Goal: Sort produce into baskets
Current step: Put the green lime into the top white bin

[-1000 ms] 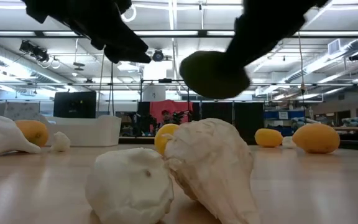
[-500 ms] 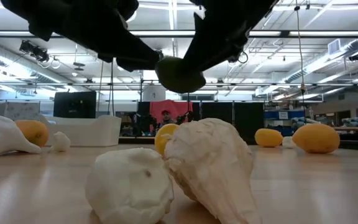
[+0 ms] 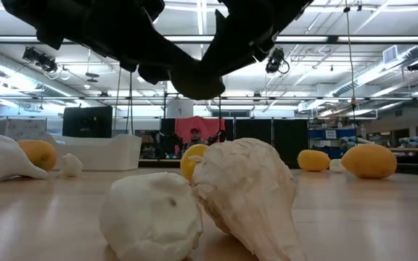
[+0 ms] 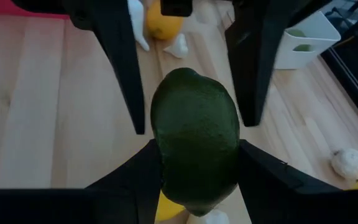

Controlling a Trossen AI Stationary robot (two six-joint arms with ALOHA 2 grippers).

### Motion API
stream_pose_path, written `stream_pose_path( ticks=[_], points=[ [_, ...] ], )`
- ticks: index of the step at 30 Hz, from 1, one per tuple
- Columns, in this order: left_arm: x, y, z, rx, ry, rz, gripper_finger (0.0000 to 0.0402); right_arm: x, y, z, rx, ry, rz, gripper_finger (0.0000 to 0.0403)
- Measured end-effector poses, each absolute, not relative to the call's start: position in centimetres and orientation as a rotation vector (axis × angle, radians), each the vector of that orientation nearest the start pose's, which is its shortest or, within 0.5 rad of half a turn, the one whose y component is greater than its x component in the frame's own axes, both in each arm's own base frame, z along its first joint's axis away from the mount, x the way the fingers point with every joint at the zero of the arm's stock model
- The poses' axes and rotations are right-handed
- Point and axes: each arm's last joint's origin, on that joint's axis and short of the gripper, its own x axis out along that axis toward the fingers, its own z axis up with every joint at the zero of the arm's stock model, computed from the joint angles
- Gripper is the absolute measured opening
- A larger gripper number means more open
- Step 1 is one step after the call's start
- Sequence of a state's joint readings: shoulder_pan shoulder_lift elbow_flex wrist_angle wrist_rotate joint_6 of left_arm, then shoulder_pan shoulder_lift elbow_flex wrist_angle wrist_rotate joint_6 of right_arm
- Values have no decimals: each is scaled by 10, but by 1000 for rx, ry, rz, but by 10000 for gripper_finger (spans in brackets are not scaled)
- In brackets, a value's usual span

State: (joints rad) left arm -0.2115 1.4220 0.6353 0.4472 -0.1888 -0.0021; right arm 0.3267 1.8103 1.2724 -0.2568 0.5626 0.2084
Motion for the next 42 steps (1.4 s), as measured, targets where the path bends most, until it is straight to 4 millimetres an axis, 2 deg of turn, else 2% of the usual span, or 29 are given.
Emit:
stream_pose_path(
  ticks=[5,14,16,19,24,29,33,37,42],
  points=[
    [282,-55,201,69,338,-22,279,373,110,220,-140,686,-290,194],
    [280,-53,196,92,396,21,187,373,110,221,-140,681,-295,230],
    [278,-52,197,103,416,52,185,373,110,221,-138,681,-295,237],
    [272,-46,203,157,481,198,194,371,112,219,-114,704,-302,246],
    [253,-25,218,199,572,460,201,364,110,212,-36,776,-348,251],
    [229,5,234,99,550,633,202,360,112,210,-19,806,-367,248],
    [206,32,236,27,567,786,203,358,118,210,-23,805,-353,248],
    [185,55,224,-67,624,933,203,356,123,210,-35,802,-347,248],
    [171,75,204,-155,706,1015,203,356,123,210,-43,794,-361,248]
  ],
)
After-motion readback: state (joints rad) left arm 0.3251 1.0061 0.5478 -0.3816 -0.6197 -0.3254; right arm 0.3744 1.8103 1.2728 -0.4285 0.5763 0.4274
